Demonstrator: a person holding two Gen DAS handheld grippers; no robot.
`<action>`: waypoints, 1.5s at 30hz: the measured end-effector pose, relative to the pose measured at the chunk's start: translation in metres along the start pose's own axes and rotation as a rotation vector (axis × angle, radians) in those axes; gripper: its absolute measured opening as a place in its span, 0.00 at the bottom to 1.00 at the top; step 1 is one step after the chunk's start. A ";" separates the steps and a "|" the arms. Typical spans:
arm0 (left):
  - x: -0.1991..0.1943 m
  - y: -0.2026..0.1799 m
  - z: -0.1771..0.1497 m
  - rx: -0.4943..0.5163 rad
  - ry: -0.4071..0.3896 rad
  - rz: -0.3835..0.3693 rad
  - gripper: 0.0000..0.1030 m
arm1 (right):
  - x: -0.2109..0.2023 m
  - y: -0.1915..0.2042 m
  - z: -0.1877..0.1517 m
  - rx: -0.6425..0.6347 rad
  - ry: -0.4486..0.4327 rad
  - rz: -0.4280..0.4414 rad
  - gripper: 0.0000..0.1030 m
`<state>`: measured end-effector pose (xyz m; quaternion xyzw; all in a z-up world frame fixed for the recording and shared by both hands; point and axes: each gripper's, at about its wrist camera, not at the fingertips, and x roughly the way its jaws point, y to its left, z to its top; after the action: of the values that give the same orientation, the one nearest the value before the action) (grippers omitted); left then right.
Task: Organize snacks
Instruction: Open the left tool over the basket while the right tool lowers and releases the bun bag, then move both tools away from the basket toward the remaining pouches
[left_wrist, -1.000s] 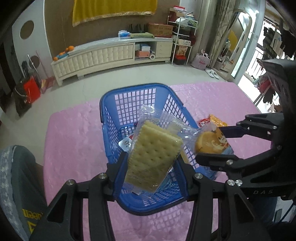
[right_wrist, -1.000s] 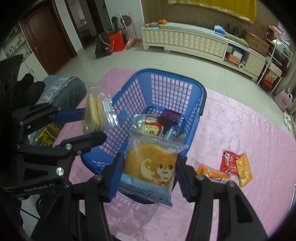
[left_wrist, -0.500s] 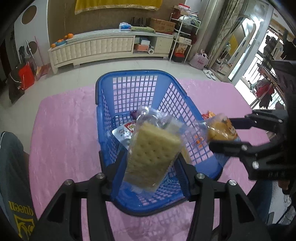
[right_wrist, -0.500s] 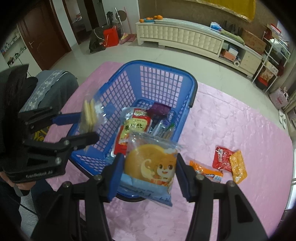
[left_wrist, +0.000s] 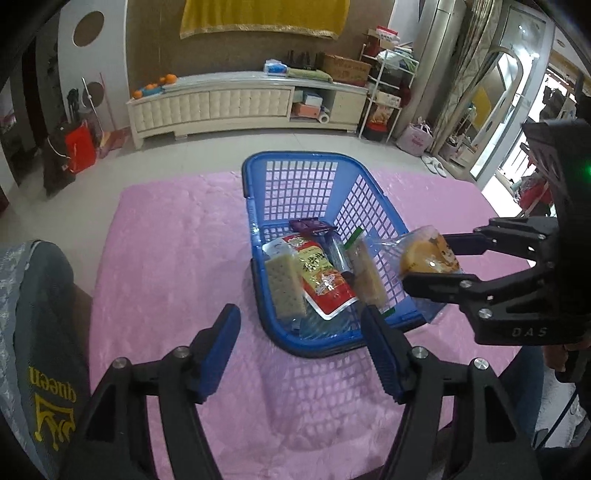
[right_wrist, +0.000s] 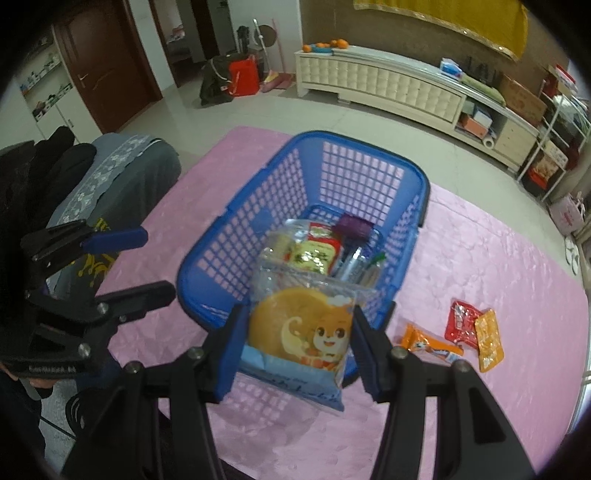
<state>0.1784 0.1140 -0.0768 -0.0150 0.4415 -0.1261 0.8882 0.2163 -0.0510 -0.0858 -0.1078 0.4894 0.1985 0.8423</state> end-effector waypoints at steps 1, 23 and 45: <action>-0.002 0.001 -0.001 -0.001 -0.003 0.002 0.64 | 0.000 0.005 0.002 -0.010 -0.001 0.002 0.57; 0.039 0.035 -0.001 -0.096 0.023 -0.006 0.64 | 0.054 0.013 0.019 -0.006 0.075 -0.092 0.57; 0.015 0.009 -0.003 -0.063 -0.001 0.047 0.64 | 0.015 0.007 -0.003 0.005 0.061 -0.182 0.77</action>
<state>0.1866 0.1198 -0.0913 -0.0327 0.4451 -0.0915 0.8902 0.2174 -0.0427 -0.1009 -0.1557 0.5034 0.1163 0.8419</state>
